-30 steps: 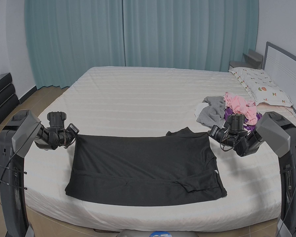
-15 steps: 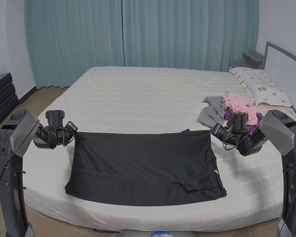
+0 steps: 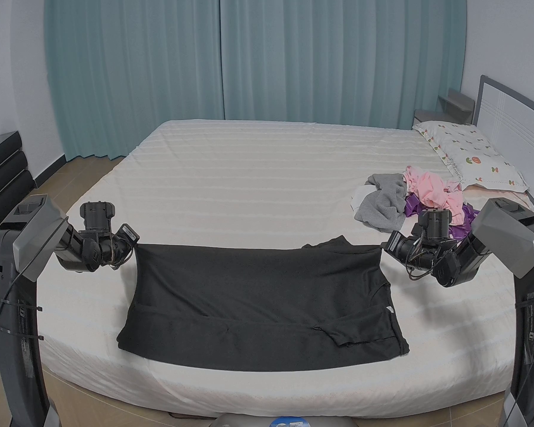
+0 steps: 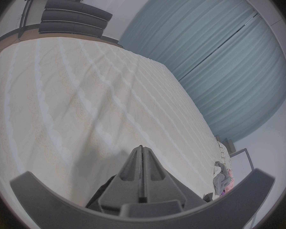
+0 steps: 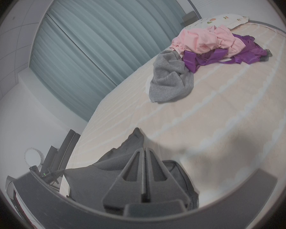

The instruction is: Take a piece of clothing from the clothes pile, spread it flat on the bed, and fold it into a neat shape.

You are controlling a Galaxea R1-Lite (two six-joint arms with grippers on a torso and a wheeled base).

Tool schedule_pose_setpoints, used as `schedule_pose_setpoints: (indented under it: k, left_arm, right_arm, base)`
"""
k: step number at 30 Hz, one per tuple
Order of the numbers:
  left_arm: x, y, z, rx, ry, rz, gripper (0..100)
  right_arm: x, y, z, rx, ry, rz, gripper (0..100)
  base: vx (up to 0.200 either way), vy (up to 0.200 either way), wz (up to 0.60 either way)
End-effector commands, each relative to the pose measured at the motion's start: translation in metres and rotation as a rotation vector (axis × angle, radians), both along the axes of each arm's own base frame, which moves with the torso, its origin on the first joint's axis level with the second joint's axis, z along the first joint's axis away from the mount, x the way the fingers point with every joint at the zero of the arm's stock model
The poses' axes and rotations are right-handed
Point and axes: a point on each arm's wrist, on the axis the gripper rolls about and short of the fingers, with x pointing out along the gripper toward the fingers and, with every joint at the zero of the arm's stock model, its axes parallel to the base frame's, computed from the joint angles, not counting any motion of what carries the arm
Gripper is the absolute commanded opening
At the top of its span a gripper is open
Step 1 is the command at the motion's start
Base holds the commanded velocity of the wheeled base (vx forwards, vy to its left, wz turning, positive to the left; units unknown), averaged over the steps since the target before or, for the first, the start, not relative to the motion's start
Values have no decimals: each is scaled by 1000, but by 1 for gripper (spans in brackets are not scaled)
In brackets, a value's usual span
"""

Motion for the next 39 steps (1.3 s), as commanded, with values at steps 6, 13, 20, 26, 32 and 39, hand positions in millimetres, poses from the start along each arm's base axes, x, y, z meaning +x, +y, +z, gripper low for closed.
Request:
schedule_pose_setpoints:
  k: [6,13,20,26,32,39]
  left_arm:
    - [-2,-1,12,25,-17,-18,0]
    - [-2,-1,13,28,-23,-17,0]
    - [5,-7,13,29,-39,-34,0]
    - [9,-17,4,30,-30,-54,0]
    - [10,-16,5,31,-31,-55,0]
    - [1,-13,10,32,-11,-49,0]
  right_arm:
    - [-9,-1,14,7,-8,4,0]
    - [-5,0,18,11,-27,3,0]
    - [9,1,26,16,-70,-6,0]
    - [13,0,28,17,-83,-9,0]
    - [10,-2,23,14,-59,-12,0]
    - [-4,-3,25,10,-29,-4,0]
  base:
    - [0,0,0]
    - [0,0,0]
    - [0,0,0]
    - [0,0,0]
    - [0,0,0]
    - [0,0,0]
